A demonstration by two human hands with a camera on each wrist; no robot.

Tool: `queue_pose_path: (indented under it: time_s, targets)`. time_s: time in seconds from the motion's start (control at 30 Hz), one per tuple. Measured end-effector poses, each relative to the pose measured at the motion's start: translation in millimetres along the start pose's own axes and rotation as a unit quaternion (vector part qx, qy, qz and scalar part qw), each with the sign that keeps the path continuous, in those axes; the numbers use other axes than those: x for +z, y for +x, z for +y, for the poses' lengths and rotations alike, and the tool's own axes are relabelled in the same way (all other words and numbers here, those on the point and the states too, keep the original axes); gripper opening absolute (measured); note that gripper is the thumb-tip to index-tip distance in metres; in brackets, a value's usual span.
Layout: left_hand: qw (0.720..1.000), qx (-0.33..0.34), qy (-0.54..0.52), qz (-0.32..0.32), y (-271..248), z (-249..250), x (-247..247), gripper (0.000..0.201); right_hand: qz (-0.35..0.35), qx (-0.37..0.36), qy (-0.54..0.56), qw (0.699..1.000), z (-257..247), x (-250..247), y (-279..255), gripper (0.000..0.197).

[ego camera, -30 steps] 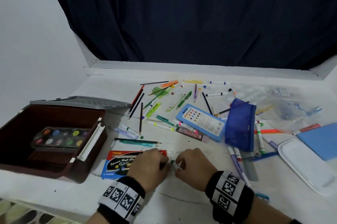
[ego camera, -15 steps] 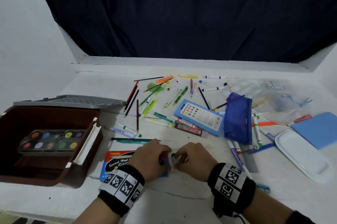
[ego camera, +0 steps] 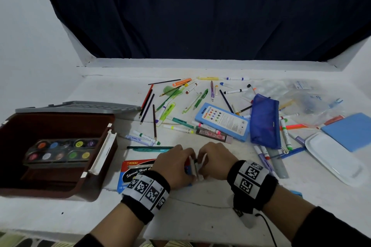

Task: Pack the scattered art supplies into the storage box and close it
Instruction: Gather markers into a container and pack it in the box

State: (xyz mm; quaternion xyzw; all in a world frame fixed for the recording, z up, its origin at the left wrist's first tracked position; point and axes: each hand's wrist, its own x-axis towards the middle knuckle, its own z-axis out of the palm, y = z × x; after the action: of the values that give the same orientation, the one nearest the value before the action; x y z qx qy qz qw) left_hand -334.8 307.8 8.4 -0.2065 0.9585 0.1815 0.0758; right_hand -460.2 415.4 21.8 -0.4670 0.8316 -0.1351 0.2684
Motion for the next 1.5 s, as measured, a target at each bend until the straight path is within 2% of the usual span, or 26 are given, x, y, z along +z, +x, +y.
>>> queue_pose_path:
  time_s: [0.23, 0.5, 0.6, 0.7, 0.77, 0.87, 0.93, 1.03, 1.1, 1.2, 1.37, 1.5]
  targets:
    - [1.000, -0.008, 0.003, 0.022, -3, 2, -1, 0.060, -0.014, 0.024, 0.033, 0.999, -2, -1, 6, 0.020]
    - [0.999, -0.019, -0.016, 0.026, -3, 0, -3, 0.063, -0.059, 0.042, 0.142, 0.987, 4, -8, 7, 0.023]
    - [0.999, -0.026, -0.035, 0.025, 0, -4, -3, 0.065, -0.055, 0.036, 0.138, 0.988, 7, -9, 9, 0.026]
    - [0.998, -0.027, -0.056, 0.013, 4, -6, -8, 0.059, -0.007, -0.003, 0.108, 0.994, 13, -9, 7, 0.027]
    - [0.994, -0.027, -0.102, 0.027, 10, -6, -14, 0.047, 0.027, -0.014, 0.133, 0.991, 20, -17, 6, 0.022]
    - [0.981, -0.039, -0.164, 0.094, 23, -1, -26, 0.024, 0.108, -0.021, 0.173, 0.979, 36, -39, 14, 0.012]
    - [0.971, -0.033, -0.187, 0.143, 35, 3, -34, 0.016, 0.171, -0.026, 0.174, 0.970, 51, -57, 23, 0.010]
    - [0.952, -0.001, -0.231, 0.201, 57, 13, -48, 0.009, 0.226, -0.028, 0.125, 0.966, 78, -85, 38, 0.013]
    - [0.946, 0.022, -0.247, 0.208, 78, 22, -57, 0.009, 0.242, -0.028, 0.069, 0.968, 96, -103, 48, 0.015]
    - [0.958, 0.046, -0.211, 0.189, 119, 33, -68, 0.009, 0.210, -0.008, -0.039, 0.977, 120, -125, 67, 0.009]
    - [0.988, 0.034, -0.087, 0.125, 207, 45, -81, 0.025, 0.096, 0.019, -0.183, 0.978, 141, -138, 93, 0.024]
    - [0.996, 0.008, -0.020, 0.081, 275, 42, -81, 0.029, 0.044, 0.018, -0.220, 0.974, 149, -139, 107, 0.029]
